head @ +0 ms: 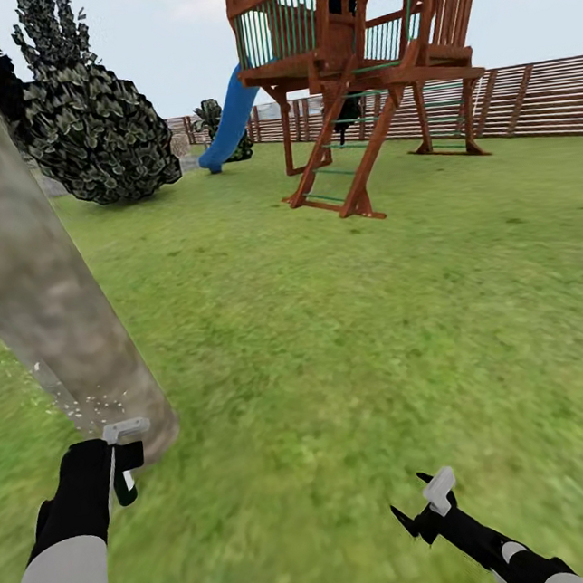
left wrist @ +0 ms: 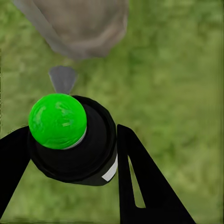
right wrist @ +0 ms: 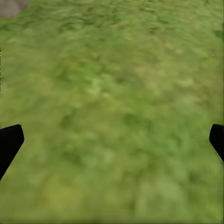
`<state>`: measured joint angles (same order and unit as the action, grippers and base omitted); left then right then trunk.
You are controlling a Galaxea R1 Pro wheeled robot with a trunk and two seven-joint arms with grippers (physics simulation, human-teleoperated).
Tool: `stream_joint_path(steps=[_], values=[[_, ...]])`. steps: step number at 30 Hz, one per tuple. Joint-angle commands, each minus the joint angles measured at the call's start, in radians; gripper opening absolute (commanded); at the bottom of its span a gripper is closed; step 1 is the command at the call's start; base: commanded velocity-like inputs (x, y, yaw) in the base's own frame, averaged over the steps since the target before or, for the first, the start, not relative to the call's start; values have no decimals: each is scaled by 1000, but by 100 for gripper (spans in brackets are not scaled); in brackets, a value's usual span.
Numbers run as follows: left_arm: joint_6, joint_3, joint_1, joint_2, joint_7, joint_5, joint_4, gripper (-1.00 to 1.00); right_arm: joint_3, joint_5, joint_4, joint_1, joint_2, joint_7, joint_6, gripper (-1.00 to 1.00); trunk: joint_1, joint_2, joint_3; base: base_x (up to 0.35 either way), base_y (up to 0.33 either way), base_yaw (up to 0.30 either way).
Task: In the garden, pick up the pesticide atomizer on the floor and spray pesticide onto both trees until each tree trunk is fully covered.
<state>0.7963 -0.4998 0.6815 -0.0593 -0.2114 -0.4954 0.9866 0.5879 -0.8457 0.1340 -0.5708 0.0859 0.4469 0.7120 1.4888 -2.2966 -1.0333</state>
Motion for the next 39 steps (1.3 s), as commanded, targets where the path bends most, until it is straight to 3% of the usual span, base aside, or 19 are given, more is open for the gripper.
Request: stream_joint_path(steps=[1, 12, 25, 39], values=[[3, -2, 1, 0, -10, -11, 1, -100, 9, -1, 0, 1, 0, 9, 1, 100, 0, 0, -1, 110, -269, 269], [3, -2, 1, -2, -10, -11, -1, -100, 9, -1, 1, 3, 0, 9, 1, 100, 0, 0, -1, 160, -252, 278], [2, 4, 1, 5, -11, -6, -24, -100, 9, -1, 1, 3, 0, 9, 1, 100, 0, 0, -1, 59, -95, 279], [-3, 6, 1, 32, -11, -6, -27, -100, 9, -1, 0, 3, 0, 10, 1, 100, 0, 0, -1, 198, -221, 279]])
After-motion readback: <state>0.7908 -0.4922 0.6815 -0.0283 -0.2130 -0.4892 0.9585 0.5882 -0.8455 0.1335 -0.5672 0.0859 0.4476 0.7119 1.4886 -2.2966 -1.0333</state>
